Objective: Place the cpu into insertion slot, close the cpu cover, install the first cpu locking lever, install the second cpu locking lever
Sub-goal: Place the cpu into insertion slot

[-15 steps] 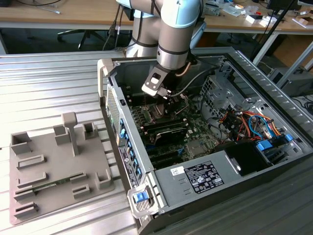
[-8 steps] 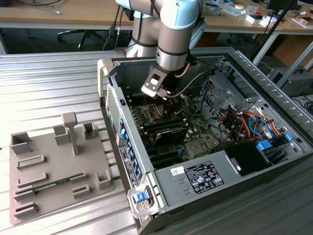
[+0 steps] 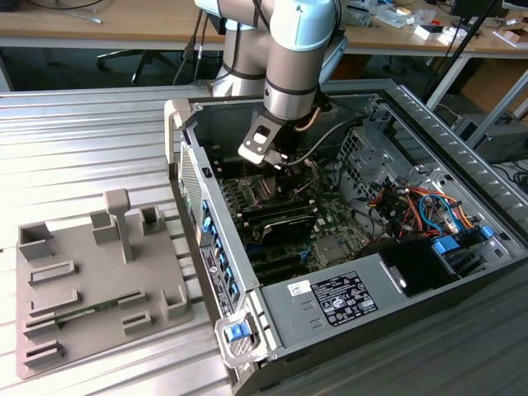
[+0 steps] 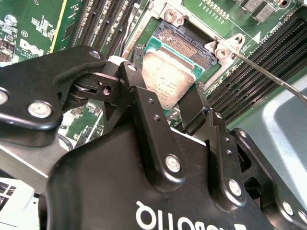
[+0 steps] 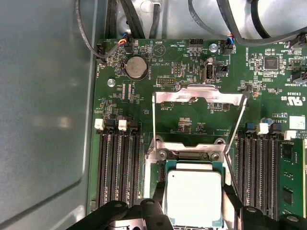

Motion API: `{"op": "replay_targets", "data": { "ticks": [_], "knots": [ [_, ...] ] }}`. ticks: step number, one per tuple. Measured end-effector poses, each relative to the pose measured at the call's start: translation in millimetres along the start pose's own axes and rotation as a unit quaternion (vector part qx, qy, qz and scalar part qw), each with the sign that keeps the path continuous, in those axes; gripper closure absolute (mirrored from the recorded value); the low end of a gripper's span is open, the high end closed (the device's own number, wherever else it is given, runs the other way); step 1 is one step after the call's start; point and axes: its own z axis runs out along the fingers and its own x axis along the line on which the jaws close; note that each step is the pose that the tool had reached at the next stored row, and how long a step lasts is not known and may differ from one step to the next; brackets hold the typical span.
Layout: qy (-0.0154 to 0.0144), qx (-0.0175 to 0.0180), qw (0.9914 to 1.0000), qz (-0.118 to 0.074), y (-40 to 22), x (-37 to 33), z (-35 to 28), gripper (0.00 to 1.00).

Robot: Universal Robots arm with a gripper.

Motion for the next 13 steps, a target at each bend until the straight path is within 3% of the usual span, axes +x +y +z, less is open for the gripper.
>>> {"op": "replay_targets", "data": {
  "ticks": [13],
  "knots": [
    [0.0000,0.0000,1.00000,0.000,-0.3,0.2,3.2,0.45]
  ]
}}
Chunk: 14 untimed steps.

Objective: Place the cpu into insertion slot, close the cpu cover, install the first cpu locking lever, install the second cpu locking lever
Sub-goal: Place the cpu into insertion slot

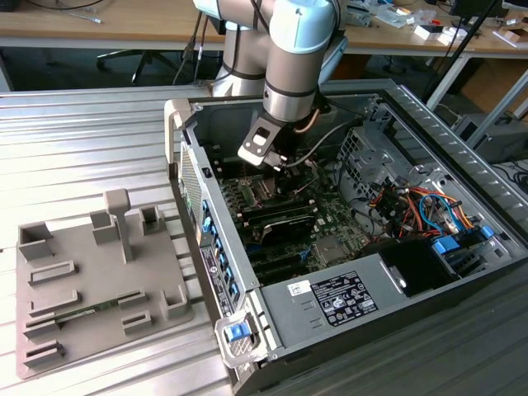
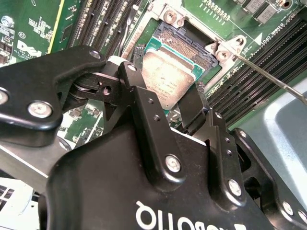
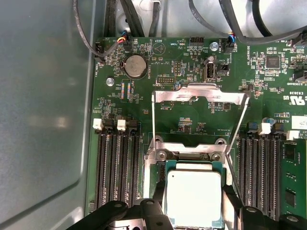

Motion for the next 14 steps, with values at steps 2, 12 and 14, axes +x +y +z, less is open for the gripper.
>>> {"op": "replay_targets", "data": {
  "ticks": [2,12,14],
  "knots": [
    [0.0000,0.0000,1.00000,0.000,0.0,0.0,0.5,0.45],
    [0.0000,0.0000,1.00000,0.000,-0.2,0.1,2.0,0.45],
    [0.0000,0.0000,1.00000,0.000,-0.2,0.2,2.6,0.45]
  ]
}}
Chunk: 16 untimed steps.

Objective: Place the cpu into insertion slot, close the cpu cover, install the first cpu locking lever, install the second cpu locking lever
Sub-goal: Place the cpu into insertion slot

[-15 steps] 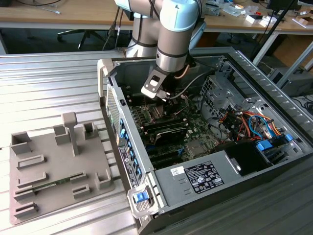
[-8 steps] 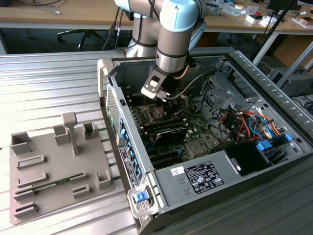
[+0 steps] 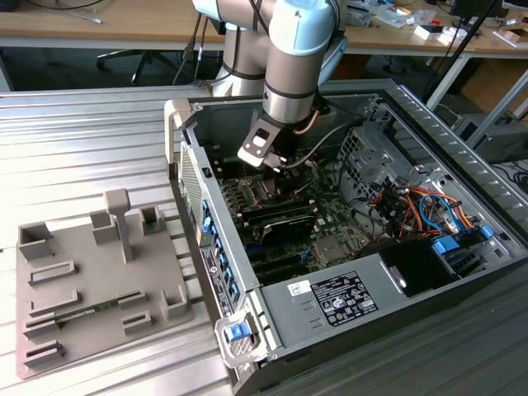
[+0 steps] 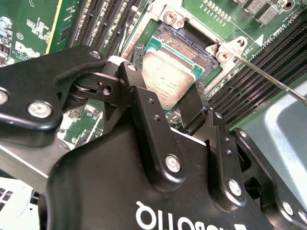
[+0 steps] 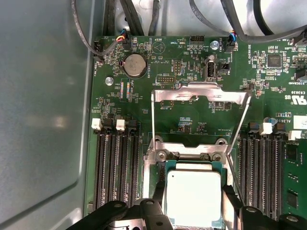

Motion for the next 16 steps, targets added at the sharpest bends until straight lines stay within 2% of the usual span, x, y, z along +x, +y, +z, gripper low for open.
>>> {"op": "replay_targets", "data": {
  "ticks": [16],
  "knots": [
    [-0.0001,0.0001,1.00000,0.000,-0.2,0.1,2.3,0.45]
  ]
}}
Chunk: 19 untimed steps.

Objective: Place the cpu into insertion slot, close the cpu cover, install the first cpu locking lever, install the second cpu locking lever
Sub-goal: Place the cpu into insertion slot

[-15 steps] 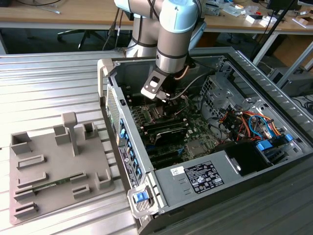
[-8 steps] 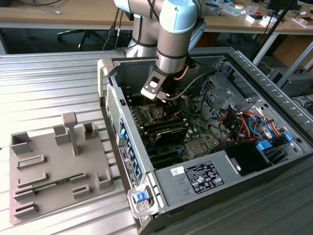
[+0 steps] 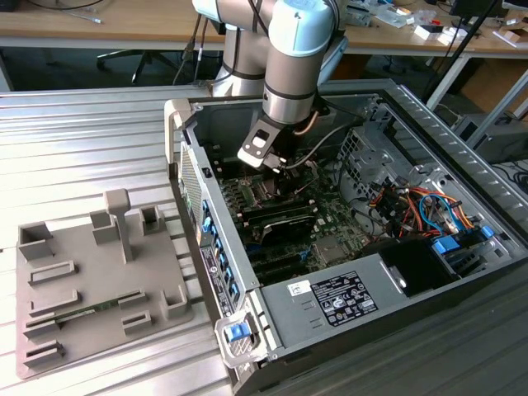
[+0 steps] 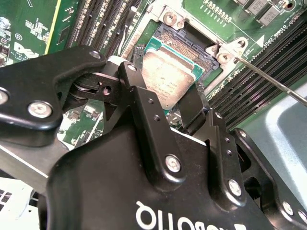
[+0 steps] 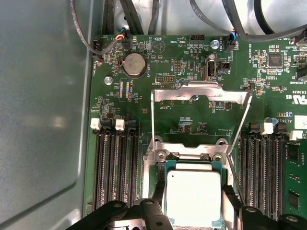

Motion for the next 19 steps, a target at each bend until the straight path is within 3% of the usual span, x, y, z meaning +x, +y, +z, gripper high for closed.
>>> {"op": "replay_targets", "data": {
  "ticks": [11,19],
  "knots": [
    [0.0001,-0.0008,1.00000,0.000,-1.2,0.1,0.3,0.45],
    [0.0000,-0.0020,1.00000,0.000,-1.1,-0.2,-5.1,0.45]
  ]
}}
